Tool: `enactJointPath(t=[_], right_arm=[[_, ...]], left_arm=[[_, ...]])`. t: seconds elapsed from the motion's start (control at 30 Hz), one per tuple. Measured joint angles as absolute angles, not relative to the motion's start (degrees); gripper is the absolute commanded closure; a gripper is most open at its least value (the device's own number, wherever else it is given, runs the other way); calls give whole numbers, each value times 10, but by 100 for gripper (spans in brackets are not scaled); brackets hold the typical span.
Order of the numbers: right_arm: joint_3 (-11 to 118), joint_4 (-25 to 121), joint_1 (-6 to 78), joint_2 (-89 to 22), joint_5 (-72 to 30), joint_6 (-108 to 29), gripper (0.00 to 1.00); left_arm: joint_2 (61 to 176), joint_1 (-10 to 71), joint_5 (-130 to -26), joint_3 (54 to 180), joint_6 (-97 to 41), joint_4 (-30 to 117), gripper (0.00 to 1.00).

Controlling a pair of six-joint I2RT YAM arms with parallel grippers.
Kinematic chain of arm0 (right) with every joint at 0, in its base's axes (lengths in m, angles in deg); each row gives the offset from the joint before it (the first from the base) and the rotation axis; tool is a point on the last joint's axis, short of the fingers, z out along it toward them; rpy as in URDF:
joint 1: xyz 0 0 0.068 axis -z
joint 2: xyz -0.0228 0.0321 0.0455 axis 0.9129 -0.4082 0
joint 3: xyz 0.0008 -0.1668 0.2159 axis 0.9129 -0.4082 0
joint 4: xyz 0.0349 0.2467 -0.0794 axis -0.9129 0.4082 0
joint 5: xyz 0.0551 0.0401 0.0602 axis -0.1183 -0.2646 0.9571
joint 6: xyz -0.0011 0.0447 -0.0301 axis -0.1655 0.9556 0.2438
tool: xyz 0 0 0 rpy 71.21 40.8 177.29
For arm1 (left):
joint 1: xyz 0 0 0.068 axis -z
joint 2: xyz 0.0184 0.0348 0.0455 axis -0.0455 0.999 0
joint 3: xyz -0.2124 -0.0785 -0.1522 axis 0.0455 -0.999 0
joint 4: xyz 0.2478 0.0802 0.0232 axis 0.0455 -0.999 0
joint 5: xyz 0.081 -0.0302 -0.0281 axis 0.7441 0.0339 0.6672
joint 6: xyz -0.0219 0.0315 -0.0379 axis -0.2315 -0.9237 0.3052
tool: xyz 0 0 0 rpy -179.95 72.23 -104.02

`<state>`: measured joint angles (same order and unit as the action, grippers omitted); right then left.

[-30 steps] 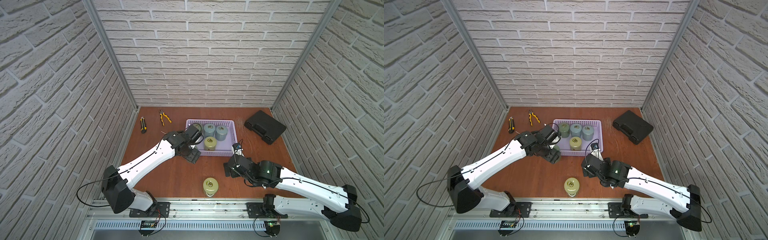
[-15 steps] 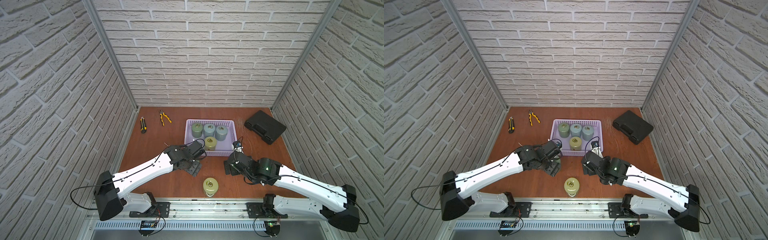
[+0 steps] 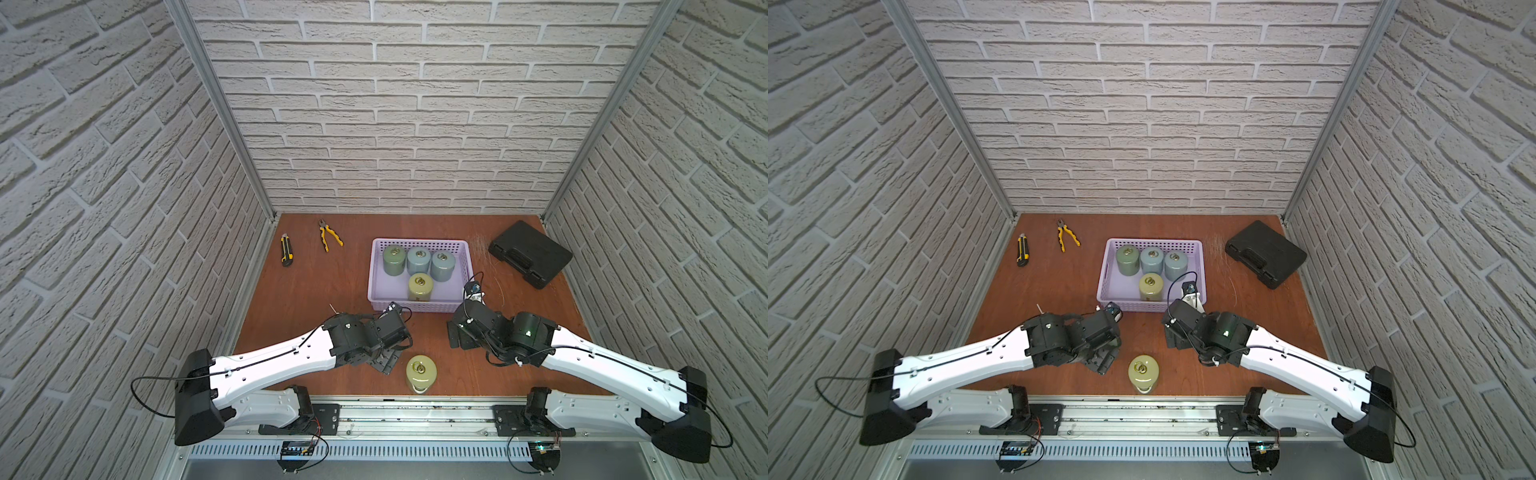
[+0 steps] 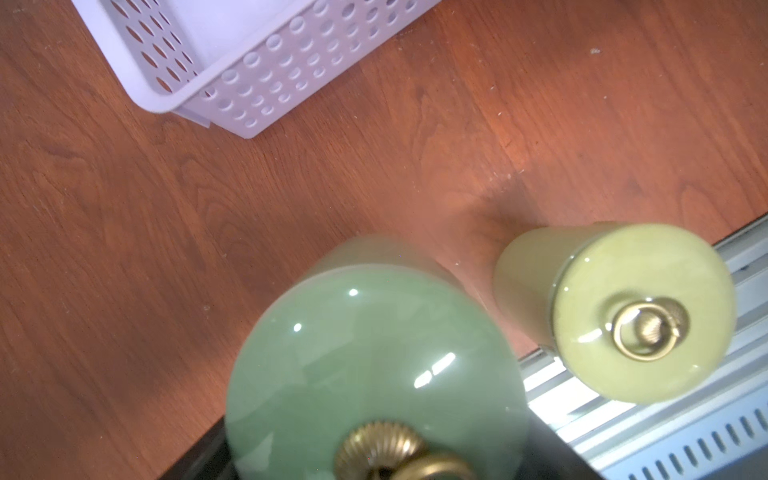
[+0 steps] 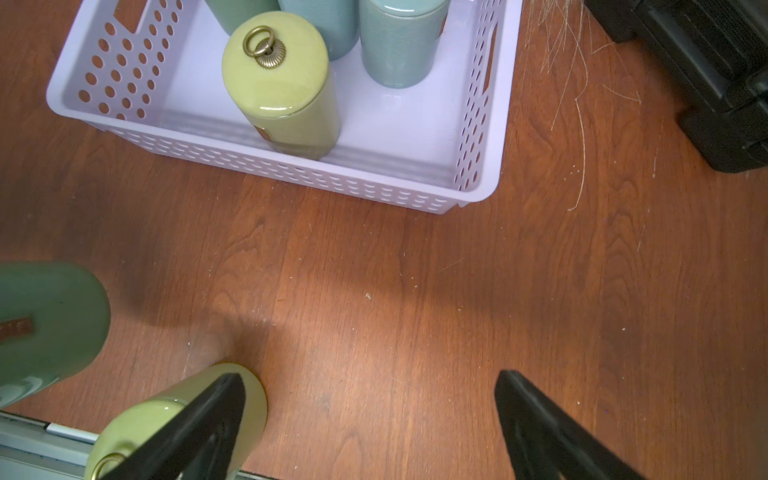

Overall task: Take the tea canister out of the basket
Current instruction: Place the tea canister at the center of the board.

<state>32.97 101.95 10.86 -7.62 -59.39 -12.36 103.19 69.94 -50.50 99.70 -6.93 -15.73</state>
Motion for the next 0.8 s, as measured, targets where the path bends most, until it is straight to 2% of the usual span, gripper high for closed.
enactJointPath(t=[0.8], right_arm=[[330,1021,119,-76,-584,-124,2]], left_arm=[[1032,808,-484,935,47,-132,65]])
